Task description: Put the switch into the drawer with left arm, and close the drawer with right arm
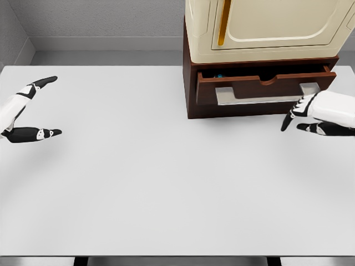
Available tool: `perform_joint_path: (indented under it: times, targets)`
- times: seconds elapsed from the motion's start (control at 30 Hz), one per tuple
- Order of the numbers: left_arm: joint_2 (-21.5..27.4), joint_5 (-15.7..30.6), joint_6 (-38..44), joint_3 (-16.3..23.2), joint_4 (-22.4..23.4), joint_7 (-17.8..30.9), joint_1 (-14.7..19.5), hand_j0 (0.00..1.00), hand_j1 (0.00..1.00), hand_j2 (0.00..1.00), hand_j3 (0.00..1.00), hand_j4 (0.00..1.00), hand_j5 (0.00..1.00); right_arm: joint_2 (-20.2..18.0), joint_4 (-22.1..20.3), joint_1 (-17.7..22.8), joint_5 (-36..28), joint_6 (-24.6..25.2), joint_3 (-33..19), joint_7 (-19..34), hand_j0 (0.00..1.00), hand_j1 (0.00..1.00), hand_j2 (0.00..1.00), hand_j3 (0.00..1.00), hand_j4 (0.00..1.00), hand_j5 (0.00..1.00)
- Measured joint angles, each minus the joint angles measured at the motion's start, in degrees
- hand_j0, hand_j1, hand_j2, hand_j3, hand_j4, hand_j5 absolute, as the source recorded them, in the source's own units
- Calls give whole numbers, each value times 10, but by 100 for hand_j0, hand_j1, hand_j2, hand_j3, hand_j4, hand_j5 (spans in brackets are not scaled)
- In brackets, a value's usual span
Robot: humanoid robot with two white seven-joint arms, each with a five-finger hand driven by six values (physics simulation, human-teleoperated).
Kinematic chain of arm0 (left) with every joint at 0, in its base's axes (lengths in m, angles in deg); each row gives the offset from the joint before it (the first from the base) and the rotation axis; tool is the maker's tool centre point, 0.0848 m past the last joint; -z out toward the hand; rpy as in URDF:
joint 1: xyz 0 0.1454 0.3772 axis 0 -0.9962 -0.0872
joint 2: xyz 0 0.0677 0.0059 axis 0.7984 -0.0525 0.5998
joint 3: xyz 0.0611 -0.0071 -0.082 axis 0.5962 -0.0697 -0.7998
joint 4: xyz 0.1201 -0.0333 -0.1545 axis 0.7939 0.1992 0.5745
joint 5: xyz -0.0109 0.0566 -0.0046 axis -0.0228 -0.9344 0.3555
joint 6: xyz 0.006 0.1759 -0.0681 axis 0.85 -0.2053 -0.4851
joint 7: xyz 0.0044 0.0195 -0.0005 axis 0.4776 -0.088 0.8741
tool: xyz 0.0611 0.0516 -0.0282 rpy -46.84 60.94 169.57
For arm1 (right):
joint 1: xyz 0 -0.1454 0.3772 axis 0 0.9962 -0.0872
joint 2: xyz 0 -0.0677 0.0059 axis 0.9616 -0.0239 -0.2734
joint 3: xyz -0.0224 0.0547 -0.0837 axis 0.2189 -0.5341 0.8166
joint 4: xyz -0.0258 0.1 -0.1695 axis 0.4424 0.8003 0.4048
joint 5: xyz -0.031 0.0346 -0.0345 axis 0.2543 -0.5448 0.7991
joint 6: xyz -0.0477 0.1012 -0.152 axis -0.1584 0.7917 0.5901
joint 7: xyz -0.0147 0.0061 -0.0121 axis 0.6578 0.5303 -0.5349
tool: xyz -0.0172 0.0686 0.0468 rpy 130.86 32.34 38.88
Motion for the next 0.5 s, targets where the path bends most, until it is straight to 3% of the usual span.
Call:
perform_joint_path:
  times: [0.1,0.5]
  targets:
    - [0,0,0,0,0,0,-1,100,100,100,100,100,100,9,17,-41,3,0,25,0,53,53,53,53,53,53]
    - [-1,0,0,0,0,0,-2,100,100,100,100,100,100,37,68,-84,17,0,69,1,54,54,54,54,54,54]
